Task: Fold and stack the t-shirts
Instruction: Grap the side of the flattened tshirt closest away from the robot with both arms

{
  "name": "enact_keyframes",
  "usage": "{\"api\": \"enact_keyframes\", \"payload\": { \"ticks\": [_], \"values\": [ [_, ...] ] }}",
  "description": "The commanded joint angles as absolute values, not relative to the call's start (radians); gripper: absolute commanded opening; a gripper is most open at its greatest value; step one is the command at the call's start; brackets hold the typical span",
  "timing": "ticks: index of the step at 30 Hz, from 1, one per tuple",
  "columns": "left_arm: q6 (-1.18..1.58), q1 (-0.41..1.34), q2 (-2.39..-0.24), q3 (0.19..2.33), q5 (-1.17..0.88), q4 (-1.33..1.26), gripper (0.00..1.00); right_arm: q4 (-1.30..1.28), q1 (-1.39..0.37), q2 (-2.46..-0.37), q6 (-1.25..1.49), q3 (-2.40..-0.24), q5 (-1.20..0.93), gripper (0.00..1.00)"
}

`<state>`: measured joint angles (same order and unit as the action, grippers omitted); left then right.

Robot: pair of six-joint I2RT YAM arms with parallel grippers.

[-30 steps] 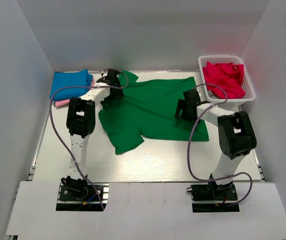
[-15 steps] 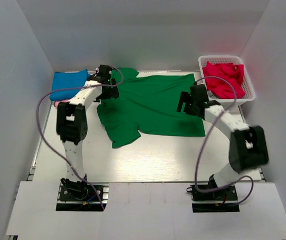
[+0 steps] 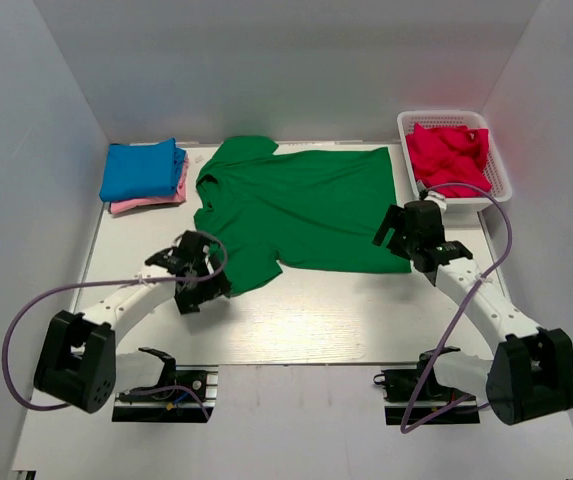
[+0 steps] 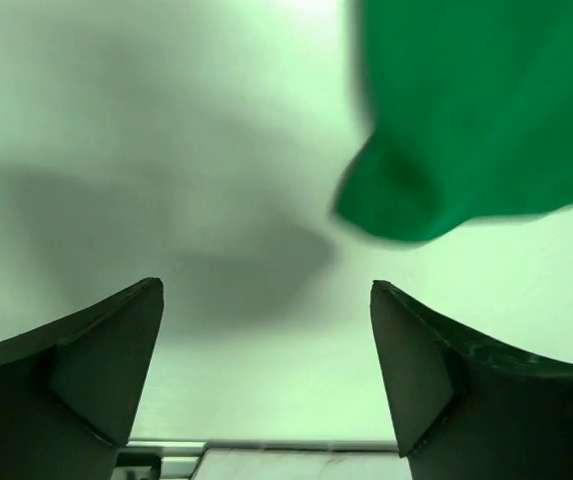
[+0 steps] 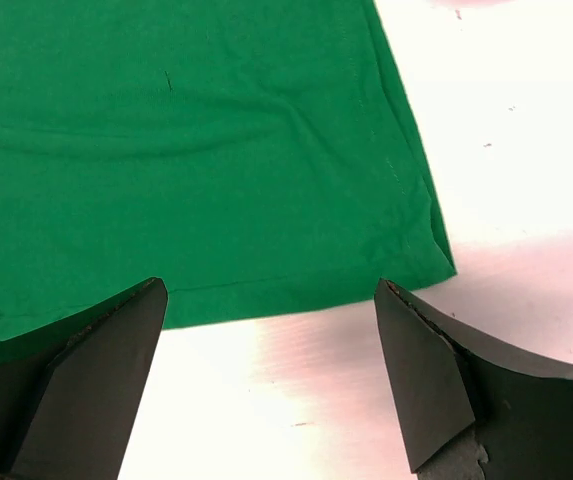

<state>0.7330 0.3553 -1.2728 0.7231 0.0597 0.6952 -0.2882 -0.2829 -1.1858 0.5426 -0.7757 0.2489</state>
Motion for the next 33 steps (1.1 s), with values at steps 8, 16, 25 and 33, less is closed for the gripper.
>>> {"api": "enact_keyframes", "payload": {
  "ticks": [8,16,25,33],
  "values": [
    [0.831,0.419,-1.313,0.636,0.029,0.541,0.8,-0.27,-0.272,-1.12,0.574,-0.724,0.267,0.9],
    [0.798,0.446,-1.414,0.65,0.02,0.434,0.66,-0.27,-0.264,-1.131,0.569,-0.713,0.296,0.9],
    [0.776,0.456,-1.519,0.672,0.032,0.428,0.0,-0.363,-0.222,-1.212,0.612,-0.721,0.37,0.9],
    [0.787,0.474,-1.398,0.653,-0.003,0.578,0.0,-0.407,-0.172,-1.293,0.621,-0.675,0.311,0.86]
  ]
}}
